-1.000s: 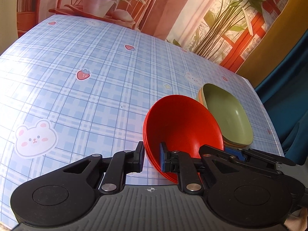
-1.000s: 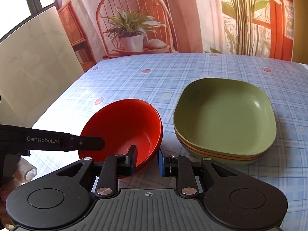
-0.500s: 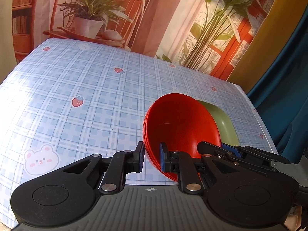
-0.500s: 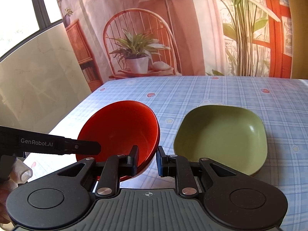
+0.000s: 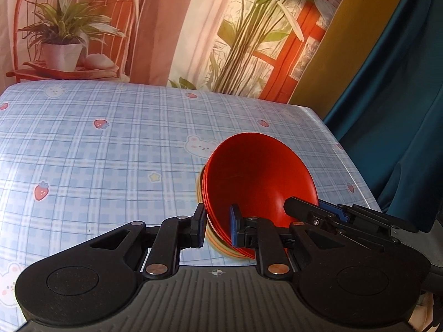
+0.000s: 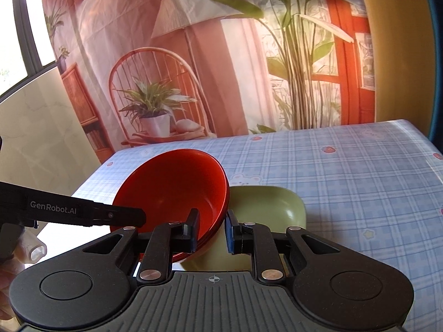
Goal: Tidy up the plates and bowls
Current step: 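Lift the red bowls with both grippers and carry them over the plates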
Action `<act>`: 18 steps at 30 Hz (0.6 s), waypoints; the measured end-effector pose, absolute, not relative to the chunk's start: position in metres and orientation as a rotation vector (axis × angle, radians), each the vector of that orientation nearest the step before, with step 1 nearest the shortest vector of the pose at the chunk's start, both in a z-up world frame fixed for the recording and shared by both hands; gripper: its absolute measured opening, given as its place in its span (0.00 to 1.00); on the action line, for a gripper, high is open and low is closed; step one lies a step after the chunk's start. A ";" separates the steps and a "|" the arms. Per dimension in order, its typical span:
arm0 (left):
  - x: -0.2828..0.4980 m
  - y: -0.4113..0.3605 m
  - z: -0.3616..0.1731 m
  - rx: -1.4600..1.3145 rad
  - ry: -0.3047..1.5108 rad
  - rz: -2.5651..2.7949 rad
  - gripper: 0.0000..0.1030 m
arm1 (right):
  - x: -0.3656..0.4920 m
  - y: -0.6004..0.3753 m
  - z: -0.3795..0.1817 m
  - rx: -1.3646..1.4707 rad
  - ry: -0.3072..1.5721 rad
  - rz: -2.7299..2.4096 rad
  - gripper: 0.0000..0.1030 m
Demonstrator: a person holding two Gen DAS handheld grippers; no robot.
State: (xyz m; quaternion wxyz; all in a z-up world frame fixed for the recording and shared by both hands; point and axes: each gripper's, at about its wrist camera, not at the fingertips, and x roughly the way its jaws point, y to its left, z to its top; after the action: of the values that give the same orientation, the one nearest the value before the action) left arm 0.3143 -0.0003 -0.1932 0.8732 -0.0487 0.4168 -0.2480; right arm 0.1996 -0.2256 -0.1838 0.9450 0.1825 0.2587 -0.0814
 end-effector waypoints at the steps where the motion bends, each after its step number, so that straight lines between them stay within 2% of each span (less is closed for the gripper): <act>1: 0.316 -0.006 -0.195 -0.095 0.875 -0.526 0.16 | 0.198 -0.231 -0.186 0.379 0.533 -0.177 0.18; 18: 0.333 -0.029 -0.233 -0.058 0.975 -0.560 0.17 | 0.199 -0.252 -0.216 0.426 0.608 -0.239 0.18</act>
State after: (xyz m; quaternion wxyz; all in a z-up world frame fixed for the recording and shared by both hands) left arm 0.3333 -0.0286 -0.2326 0.8456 -0.0277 0.4624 -0.2653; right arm 0.1987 -0.2523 -0.2156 0.9249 0.2078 0.2965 -0.1163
